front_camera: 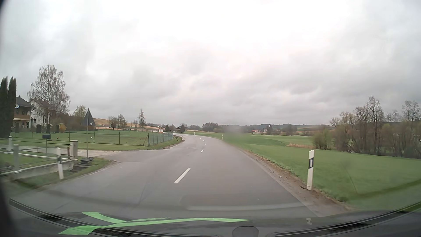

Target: Follow the waypoints while adhering to traffic rules and regulations

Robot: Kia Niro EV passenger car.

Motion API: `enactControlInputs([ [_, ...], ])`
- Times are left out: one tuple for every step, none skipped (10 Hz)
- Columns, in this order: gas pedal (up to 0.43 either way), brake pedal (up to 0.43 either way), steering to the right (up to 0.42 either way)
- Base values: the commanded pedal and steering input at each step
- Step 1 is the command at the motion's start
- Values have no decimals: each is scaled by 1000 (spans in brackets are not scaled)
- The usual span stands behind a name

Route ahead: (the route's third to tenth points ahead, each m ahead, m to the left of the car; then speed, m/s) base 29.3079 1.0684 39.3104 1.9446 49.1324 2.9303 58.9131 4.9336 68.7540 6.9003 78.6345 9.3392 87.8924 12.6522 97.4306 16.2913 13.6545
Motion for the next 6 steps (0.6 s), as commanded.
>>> enactControlInputs([
  [98, 0, -9],
  [98, 0, -9],
  [98, 0, -9],
  [98, 0, -9],
  [59, 0, -10],
  [28, 0, -12],
])
